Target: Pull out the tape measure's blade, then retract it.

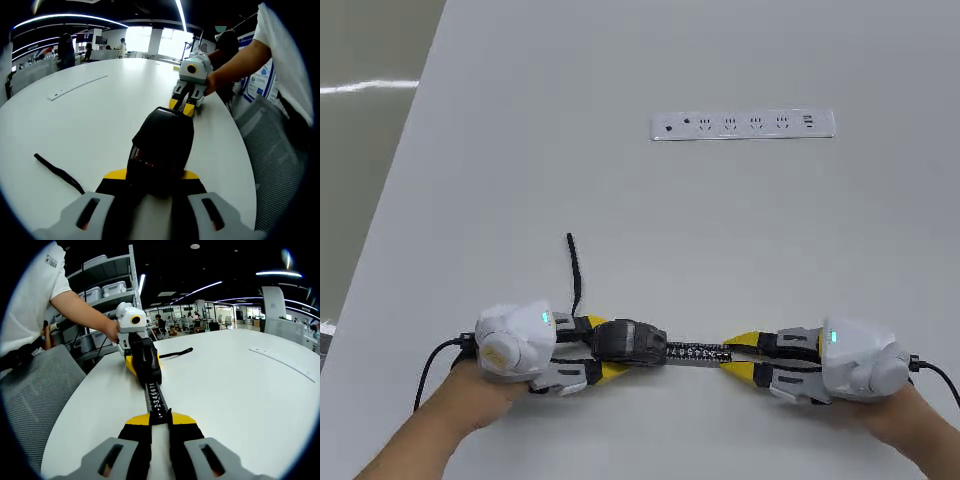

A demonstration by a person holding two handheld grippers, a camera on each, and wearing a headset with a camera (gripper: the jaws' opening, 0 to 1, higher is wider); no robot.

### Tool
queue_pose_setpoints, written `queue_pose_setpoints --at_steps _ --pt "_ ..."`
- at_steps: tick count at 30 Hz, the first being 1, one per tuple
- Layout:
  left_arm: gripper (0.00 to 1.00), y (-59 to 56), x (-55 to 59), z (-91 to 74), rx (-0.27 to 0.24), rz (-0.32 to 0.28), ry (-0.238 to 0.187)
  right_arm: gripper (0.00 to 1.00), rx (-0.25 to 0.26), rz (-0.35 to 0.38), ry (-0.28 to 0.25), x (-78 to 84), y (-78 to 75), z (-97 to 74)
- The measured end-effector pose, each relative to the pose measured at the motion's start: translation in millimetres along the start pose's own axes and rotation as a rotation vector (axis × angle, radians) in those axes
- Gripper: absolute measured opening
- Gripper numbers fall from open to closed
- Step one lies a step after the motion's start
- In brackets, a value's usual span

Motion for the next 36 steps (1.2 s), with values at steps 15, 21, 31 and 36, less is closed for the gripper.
queue_pose_setpoints --at_steps 15,21,31,36 --pt "0.28 -0.4 -0.3 0.0 -0.006 -0.005 -0.004 0.10 0.008 0.012 -0.004 2.8 -0.9 -9.8" --pt "0.28 -0.3 -0.5 0.1 -0.005 -0.004 -0.003 0.10 0.007 0.020 -0.006 4.1 -1.8 -12.4" --pt "0.28 -0.4 -0.5 0.3 -0.005 -0.003 -0.003 0.10 0.011 0.024 -0.005 6.8 -3.4 -19.1" --pt "0.28 -0.4 -0.7 0.0 -0.007 -0.005 -0.003 0.10 0.016 0.033 -0.008 7.9 -4.0 -22.9"
Point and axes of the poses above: the centre of the closed fingertips' face, and the gripper's own axes: z roughly forward along the fingers, y roughly to its left, x roughly out of its underside, the point moved 6 cm from there along -z, roughly backward along the fingers, and after that the axes turned 1 degree about -x, right-handed, at the moved point
